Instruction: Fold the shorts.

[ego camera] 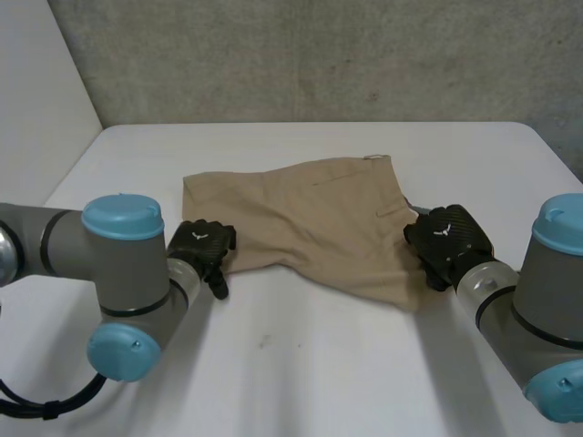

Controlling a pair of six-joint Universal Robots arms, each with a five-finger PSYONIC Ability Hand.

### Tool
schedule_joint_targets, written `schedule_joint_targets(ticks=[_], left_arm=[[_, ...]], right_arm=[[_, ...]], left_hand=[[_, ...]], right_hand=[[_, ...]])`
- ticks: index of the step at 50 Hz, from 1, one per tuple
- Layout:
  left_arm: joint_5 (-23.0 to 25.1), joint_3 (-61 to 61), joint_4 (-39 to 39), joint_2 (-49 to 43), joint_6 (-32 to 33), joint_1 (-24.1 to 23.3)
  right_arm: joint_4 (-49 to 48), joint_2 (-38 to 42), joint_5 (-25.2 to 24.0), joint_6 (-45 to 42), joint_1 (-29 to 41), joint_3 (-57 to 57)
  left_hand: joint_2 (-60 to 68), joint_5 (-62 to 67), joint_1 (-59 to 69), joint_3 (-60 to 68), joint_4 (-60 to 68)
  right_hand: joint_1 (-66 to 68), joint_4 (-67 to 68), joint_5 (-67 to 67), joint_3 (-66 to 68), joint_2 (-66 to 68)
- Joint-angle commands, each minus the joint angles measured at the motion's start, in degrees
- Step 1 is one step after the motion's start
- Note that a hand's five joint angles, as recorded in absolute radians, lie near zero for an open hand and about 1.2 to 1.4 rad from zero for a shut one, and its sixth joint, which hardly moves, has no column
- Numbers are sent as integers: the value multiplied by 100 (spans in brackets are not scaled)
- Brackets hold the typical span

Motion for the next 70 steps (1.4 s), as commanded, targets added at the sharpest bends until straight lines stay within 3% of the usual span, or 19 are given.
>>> schedule_joint_targets(ticks=[1, 5, 9, 18, 25, 34, 36, 45, 46, 52, 53, 54, 55, 56, 59, 60, 62, 68, 70], left_arm=[[25, 473, 3, -445, -10, 5], [25, 693, 21, -622, -1, 40], [7, 983, 21, -824, -1, 75], [25, 843, -137, -270, -10, 14], [104, 26, -638, 2268, -168, -135], [604, 192, -603, 3105, -221, 153], [658, 394, -586, 2921, -204, 426], [623, 1379, -296, 1241, -142, 568], [623, 1918, -243, 493, -55, 620], [474, 2959, 47, -778, 288, 717], [473, 2961, 47, -780, 289, 717], [430, 3100, 99, -911, 349, 717], [342, 3310, 222, -1138, 472, 717], [315, 3434, 336, -1288, 586, 674], [289, 3427, 460, -1351, 719, 656], [289, 3427, 460, -1351, 719, 656], [253, 3070, 425, -1247, 754, 603], [289, 2117, 425, -367, 737, 497], [315, 1065, 478, 554, 728, 454]], right_arm=[[-24, -7, 21, -124, -6, -67], [-24, -24, 30, -115, 3, -76], [-15, -33, 38, -106, 21, -85], [169, -621, 117, -124, -58, -260], [1583, -1535, 126, -98, -67, -919], [2059, -1650, 83, 499, -50, -1762], [2051, -1641, 74, 553, -50, -1798], [1804, -447, -137, 1343, 292, -2167], [1796, -272, -120, 1448, 441, -2228], [1787, 99, -93, 1748, 715, -2317], [1796, 107, -93, 1792, 715, -2308], [1804, 99, -102, 1914, 715, -2282], [1804, 90, -111, 1985, 706, -2247], [1804, 90, -111, 1985, 706, -2247], [1857, 55, -146, 2257, 689, -2141], [1883, 29, -155, 2267, 697, -2106], [1988, -68, -225, 2232, 706, -1984], [2868, -525, -832, 1625, 697, -1464], [3244, -517, -1024, 1267, 671, -1264]], left_hand=[[956, 915, 935, 948, 916], [1900, 1859, 1879, 1892, 1860], [5255, 5214, 5234, 5247, 5215], [5262, 5222, 5241, 5254, 5222], [5262, 5222, 5241, 5254, 5222], [5262, 5222, 5241, 5254, 5222], [5262, 5222, 5241, 5254, 5222], [5262, 5222, 5241, 5254, 5222], [5262, 5222, 5241, 5254, 5222], [5262, 5222, 5241, 5254, 5222], [5262, 5222, 5241, 5254, 5222], [5262, 5222, 5241, 5254, 5222], [5262, 5222, 5241, 5254, 5222], [5115, 5074, 5093, 5107, 5075], [1440, 1399, 1419, 1432, 1400], [1430, 1389, 1408, 1421, 1389], [-278, -319, -299, -286, -318], [-959, -1000, -981, -967, -999], [-1060, -1101, -1081, -1068, -1100]], right_hand=[[3940, 3184, 3332, 3180, 3186], [3940, 3184, 3332, 3180, 3186], [3940, 3184, 3332, 3180, 3186], [3940, 3184, 3332, 3180, 3186], [3940, 3184, 3332, 3180, 3186], [3940, 3184, 3332, 3180, 3186], [3940, 3184, 3332, 3180, 3186], [3940, 3184, 3332, 3180, 3186], [3940, 3184, 3332, 3180, 3186], [3940, 3184, 3332, 3180, 3186], [3263, 2507, 2655, 2503, 2509], [924, 169, 317, 165, 171], [-215, -970, -822, -974, -969], [-226, -981, -833, -985, -980], [-1336, -2092, -1944, -2096, -2090], [-1336, -2092, -1944, -2096, -2090], [-1336, -2092, -1944, -2096, -2090], [-1286, -2041, -1893, -2045, -2040], [-1286, -2041, -1893, -2045, -2040]])
